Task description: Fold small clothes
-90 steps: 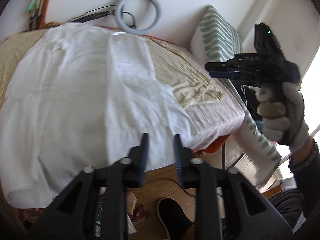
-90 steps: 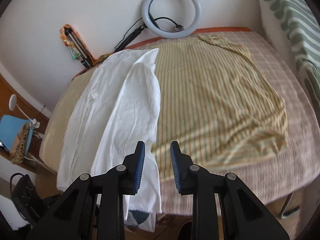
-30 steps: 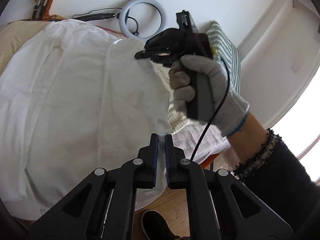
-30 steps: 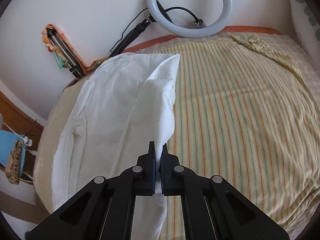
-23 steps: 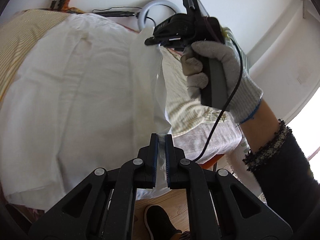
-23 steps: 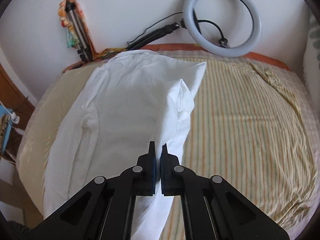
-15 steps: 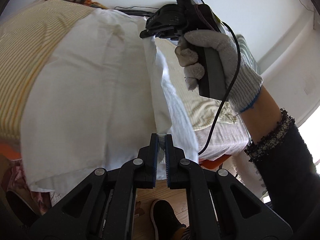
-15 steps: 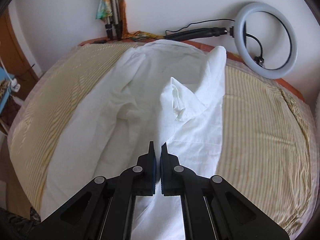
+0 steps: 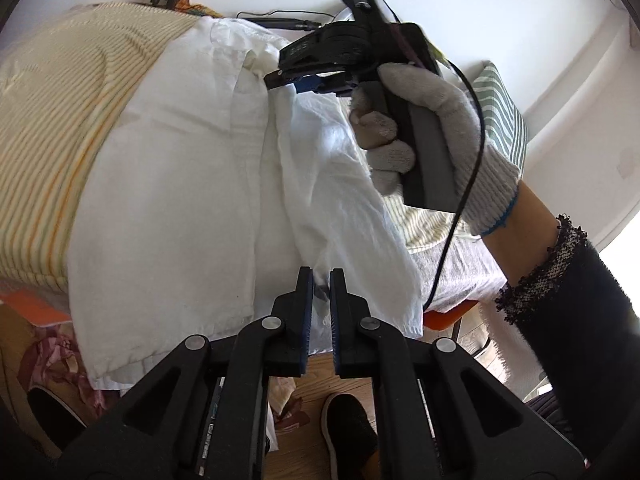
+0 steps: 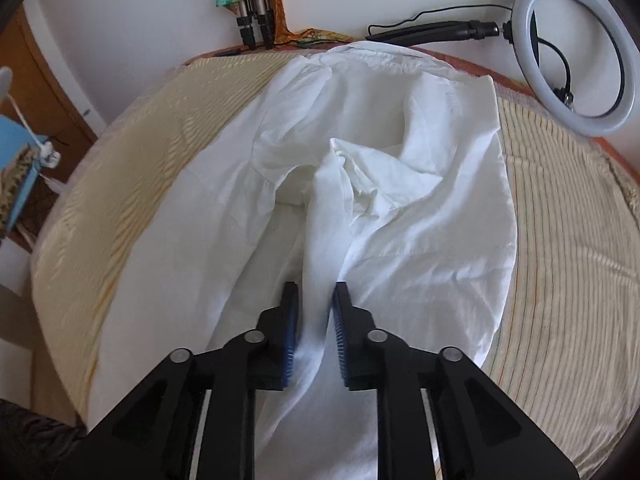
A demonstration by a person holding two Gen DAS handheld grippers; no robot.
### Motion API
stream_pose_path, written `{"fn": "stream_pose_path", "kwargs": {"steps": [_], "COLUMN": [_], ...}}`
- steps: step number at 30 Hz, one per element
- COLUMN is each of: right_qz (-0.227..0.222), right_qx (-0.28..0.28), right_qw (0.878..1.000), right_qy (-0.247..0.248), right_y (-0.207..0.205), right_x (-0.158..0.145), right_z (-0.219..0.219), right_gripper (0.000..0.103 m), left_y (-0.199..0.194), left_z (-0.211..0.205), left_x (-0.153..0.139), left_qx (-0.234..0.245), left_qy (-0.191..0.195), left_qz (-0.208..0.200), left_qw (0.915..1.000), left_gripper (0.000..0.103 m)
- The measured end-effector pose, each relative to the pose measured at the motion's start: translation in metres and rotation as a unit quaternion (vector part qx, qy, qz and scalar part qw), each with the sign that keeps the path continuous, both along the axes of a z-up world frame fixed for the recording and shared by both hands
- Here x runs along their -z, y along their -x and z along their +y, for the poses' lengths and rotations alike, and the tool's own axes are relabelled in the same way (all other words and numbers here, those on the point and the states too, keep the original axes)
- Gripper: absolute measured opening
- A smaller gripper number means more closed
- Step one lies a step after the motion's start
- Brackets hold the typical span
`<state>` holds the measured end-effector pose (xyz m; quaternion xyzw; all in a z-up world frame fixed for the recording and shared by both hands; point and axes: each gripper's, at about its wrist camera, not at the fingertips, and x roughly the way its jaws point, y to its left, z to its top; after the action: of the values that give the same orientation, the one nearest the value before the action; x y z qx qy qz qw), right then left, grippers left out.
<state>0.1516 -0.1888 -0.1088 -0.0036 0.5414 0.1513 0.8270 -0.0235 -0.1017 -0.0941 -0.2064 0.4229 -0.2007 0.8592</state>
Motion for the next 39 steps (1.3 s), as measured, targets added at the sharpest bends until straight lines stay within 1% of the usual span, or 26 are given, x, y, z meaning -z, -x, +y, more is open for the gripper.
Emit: {"fn": "stream_pose_path", "kwargs": {"steps": [3, 4, 7, 10, 13, 15, 18, 21, 22, 23, 24, 26, 27, 29, 31, 33, 35, 37, 39], "right_qz": [-0.016, -0.021, -0.040, -0.039, -0.013, 0.015, 0.051, 0.064, 0.073, 0.081, 0.088, 0.083, 0.087, 0.089, 0.091, 0.069, 0.029, -0.002, -0.029], "right_qx": [0.015, 0.020, 0.036, 0.048, 0.060, 0.065, 0.057, 0.049, 0.049, 0.048, 0.043, 0.042, 0.044, 0.045, 0.047, 0.058, 0.061, 0.064, 0.055], "right_qw": [0.999, 0.999, 0.998, 0.997, 0.996, 0.994, 0.991, 0.992, 0.992, 0.992, 0.992, 0.995, 0.995, 0.995, 0.994, 0.994, 0.995, 0.994, 0.994], "right_qy": [-0.041, -0.046, -0.042, -0.045, -0.062, -0.084, -0.109, -0.094, -0.090, -0.088, -0.083, -0.042, -0.032, -0.029, -0.043, -0.059, -0.080, -0.086, -0.092], "right_y": [0.019, 0.026, 0.056, 0.096, 0.138, 0.161, 0.176, 0.184, 0.185, 0.187, 0.189, 0.196, 0.202, 0.206, 0.207, 0.206, 0.199, 0.189, 0.176], "right_x": [-0.027, -0.036, -0.064, -0.077, -0.068, -0.054, -0.036, -0.022, -0.016, -0.011, -0.007, -0.004, -0.003, 0.000, -0.004, -0.020, -0.045, -0.066, -0.084], "right_z": [-0.020, -0.027, -0.048, -0.068, -0.085, -0.092, -0.093, -0.084, -0.083, -0.082, -0.079, -0.078, -0.080, -0.083, -0.088, -0.096, -0.104, -0.108, -0.110], "right_gripper": [0.021, 0.021, 0.021, 0.021, 0.026, 0.026, 0.026, 0.026, 0.020, 0.002, 0.002, 0.000, 0.000, 0.000, 0.000, 0.001, 0.001, 0.001, 0.001], "left_y": [0.006, 0.009, 0.022, 0.030, 0.034, 0.031, 0.022, 0.011, 0.007, 0.003, 0.001, -0.004, -0.006, -0.011, -0.015, -0.020, -0.027, -0.036, -0.046], "left_z": [0.004, 0.006, 0.015, 0.028, 0.042, 0.051, 0.057, 0.060, 0.060, 0.059, 0.059, 0.057, 0.056, 0.054, 0.049, 0.040, 0.028, 0.015, 0.003], "left_x": [-0.006, -0.009, -0.019, -0.031, -0.043, -0.050, -0.057, -0.061, -0.061, -0.061, -0.060, -0.058, -0.057, -0.056, -0.058, -0.061, -0.066, -0.068, -0.069], "left_qx": [0.010, 0.012, 0.022, 0.032, 0.033, 0.030, 0.021, 0.019, 0.019, 0.018, 0.018, 0.021, 0.022, 0.027, 0.033, 0.044, 0.060, 0.074, 0.089], "left_qy": [-0.001, 0.000, -0.005, -0.020, -0.032, -0.041, -0.065, -0.066, -0.069, -0.074, -0.078, -0.080, -0.075, -0.070, -0.073, -0.081, -0.090, -0.098, -0.104], "left_qz": [-0.004, -0.003, -0.011, -0.021, -0.028, -0.031, -0.043, -0.042, -0.042, -0.044, -0.045, -0.042, -0.038, -0.031, -0.029, -0.033, -0.043, -0.047, -0.048], "left_qw": [0.9999, 0.9999, 0.9997, 0.9991, 0.9985, 0.9982, 0.9967, 0.9968, 0.9965, 0.9961, 0.9958, 0.9957, 0.9962, 0.9967, 0.9964, 0.9952, 0.9932, 0.9913, 0.9894], "left_gripper": [0.005, 0.005, 0.005, 0.005, 0.005, 0.005, 0.005, 0.005, 0.005, 0.005, 0.005, 0.005, 0.005, 0.005, 0.005, 0.005, 0.005, 0.005, 0.005]}}
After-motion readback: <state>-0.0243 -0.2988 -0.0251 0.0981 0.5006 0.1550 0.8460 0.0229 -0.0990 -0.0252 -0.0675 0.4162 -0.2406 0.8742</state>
